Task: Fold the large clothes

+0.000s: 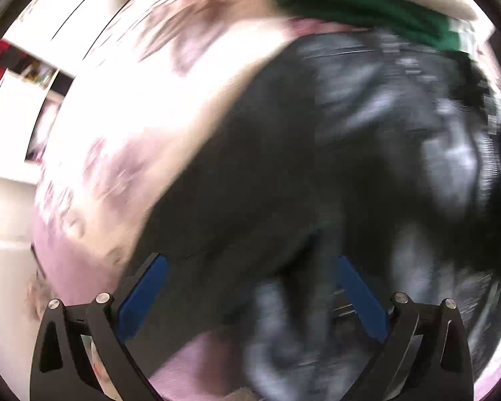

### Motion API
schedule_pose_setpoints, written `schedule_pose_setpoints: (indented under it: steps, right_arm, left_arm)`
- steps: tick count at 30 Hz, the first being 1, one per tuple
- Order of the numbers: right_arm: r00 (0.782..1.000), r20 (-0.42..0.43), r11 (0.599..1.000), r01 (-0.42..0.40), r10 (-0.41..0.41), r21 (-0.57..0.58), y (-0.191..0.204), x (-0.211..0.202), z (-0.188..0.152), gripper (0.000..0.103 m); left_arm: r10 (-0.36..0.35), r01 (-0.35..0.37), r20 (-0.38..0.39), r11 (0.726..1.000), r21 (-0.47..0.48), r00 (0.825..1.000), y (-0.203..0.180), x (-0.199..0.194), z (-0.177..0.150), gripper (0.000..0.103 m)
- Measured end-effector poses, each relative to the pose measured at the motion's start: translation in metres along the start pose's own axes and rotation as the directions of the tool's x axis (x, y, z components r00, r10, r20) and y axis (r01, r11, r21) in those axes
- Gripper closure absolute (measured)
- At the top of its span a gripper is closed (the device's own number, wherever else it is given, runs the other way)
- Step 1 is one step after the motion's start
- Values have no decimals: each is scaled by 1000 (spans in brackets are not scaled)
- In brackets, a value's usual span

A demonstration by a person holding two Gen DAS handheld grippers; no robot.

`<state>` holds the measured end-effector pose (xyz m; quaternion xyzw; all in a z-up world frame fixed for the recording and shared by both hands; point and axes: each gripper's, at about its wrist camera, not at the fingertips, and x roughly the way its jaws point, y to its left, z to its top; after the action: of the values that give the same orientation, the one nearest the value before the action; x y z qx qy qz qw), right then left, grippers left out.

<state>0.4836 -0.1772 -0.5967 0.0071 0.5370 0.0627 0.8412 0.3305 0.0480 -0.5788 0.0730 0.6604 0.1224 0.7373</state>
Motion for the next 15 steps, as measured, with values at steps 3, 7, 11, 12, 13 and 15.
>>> schedule_pose_setpoints:
  steps: [3, 7, 11, 12, 13, 15]
  right_arm:
    - [960, -278, 996, -54, 34, -64, 50, 68, -13, 80]
    - [927, -263, 948, -203, 267, 246, 17, 30, -40, 42]
    - [958, -223, 928, -89, 179, 362, -45, -29, -91, 37]
    - [957, -246, 927, -51, 151, 371, -63, -28, -99, 37]
    - [943, -315, 922, 25, 107, 387, -80, -23, -120, 37]
    - [922, -375, 908, 75, 95, 413, -99, -9, -134, 37]
  left_arm:
    - [12, -13, -52, 1000, -23, 999, 41, 16, -19, 0]
    - [4, -6, -68, 999, -34, 998, 79, 31, -39, 0]
    - [-30, 25, -72, 998, -65, 997, 105, 31, -43, 0]
    - [-38, 33, -69, 997, -71, 997, 107, 29, -45, 0]
    - [-42, 38, -65, 996, -75, 997, 106, 25, -47, 0]
    - [-46, 42, -51, 996, -82, 998, 101, 19, -47, 0]
